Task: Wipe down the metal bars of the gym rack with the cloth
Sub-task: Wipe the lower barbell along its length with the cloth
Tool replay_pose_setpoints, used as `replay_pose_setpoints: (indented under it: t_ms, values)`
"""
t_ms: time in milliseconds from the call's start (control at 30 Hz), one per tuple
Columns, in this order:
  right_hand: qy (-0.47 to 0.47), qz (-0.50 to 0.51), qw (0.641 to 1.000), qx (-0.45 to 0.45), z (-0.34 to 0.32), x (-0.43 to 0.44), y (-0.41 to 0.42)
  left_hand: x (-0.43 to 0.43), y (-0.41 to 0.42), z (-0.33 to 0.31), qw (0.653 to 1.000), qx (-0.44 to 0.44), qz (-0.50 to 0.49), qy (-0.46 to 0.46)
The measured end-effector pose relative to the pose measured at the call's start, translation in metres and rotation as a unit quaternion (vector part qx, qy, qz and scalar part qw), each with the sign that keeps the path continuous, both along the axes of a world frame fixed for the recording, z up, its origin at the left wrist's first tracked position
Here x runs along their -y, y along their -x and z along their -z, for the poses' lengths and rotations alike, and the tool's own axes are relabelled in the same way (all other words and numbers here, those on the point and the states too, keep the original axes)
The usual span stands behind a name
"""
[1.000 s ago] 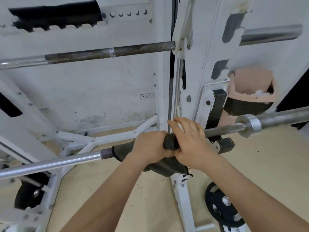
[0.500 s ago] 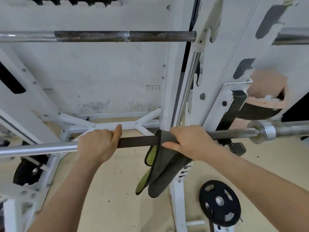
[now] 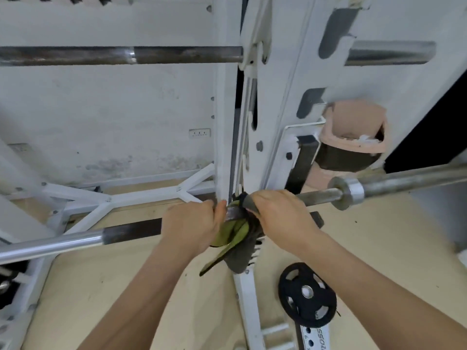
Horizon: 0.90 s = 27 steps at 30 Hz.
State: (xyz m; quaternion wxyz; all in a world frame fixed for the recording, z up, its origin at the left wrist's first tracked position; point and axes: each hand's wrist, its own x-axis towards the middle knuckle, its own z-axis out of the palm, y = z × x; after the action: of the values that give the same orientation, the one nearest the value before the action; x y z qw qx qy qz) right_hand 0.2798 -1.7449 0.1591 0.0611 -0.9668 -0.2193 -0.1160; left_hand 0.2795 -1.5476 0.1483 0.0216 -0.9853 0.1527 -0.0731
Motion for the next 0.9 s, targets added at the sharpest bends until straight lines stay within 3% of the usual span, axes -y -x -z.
replay_pose_setpoints:
  t_ms: [167, 267, 467, 567, 667, 733, 800, 900]
  values:
    - [-0.079, 0.023, 0.996, -0.018, -0.006, 0.058, 0.005, 0.041, 0.006, -0.006, 0.991, -0.018, 0.034, 0.128]
    - [-0.166, 0.106, 0.980, 0.040, -0.011, 0.077, 0.006, 0.070, 0.020, -0.004, 0.979, 0.016, 0.094, 0.183]
    - [-0.156, 0.244, 0.955, 0.058, 0.002, 0.112, 0.002, 0.111, 0.028, 0.007, 0.981, 0.017, 0.089, 0.171]
    - [-0.200, 0.286, 0.934, 0.074, -0.007, 0.118, 0.001, 0.099, 0.016, -0.007, 0.954, 0.075, 0.100, 0.273]
    - [-0.275, 0.300, 0.904, 0.127, -0.035, 0.122, 0.004, 0.103, 0.005, -0.045, 0.928, 0.166, 0.122, 0.309]
    - [-0.280, 0.285, 0.899, 0.180, -0.050, 0.124, 0.003, 0.108, -0.005, -0.060, 0.923, 0.147, 0.081, 0.347]
    - [-0.241, 0.219, 0.937, 0.129, -0.049, 0.122, -0.001, 0.107, -0.013, -0.054, 0.930, 0.074, 0.011, 0.360]
    - [-0.070, 0.145, 0.984, -0.079, -0.025, 0.107, 0.000, 0.106, -0.012, -0.019, 0.977, 0.040, 0.032, 0.208]
